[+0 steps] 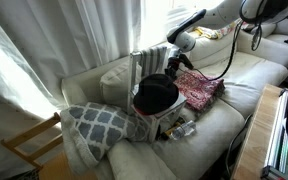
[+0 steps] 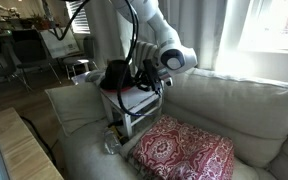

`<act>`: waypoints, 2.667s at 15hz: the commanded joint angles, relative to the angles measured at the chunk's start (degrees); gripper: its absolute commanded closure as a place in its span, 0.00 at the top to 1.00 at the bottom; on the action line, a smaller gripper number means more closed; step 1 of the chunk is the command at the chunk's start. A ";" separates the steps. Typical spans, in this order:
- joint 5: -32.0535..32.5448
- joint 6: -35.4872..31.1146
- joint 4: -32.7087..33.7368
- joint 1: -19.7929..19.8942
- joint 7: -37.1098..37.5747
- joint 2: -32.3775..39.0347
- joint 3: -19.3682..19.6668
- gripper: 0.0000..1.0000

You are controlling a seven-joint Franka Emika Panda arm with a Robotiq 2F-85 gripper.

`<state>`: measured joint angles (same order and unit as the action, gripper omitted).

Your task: Put the hats on the seat of the chair then on the sofa

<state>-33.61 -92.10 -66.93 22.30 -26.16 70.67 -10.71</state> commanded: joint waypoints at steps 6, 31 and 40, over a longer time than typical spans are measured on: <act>8.52 11.50 2.29 0.59 -1.02 -5.61 4.92 0.01; 36.64 14.06 2.58 -11.12 15.82 -19.90 14.81 0.05; 52.17 -4.32 1.56 -15.01 24.40 -17.28 21.50 0.01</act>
<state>13.72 -90.90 -64.64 9.16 -5.26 51.47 8.30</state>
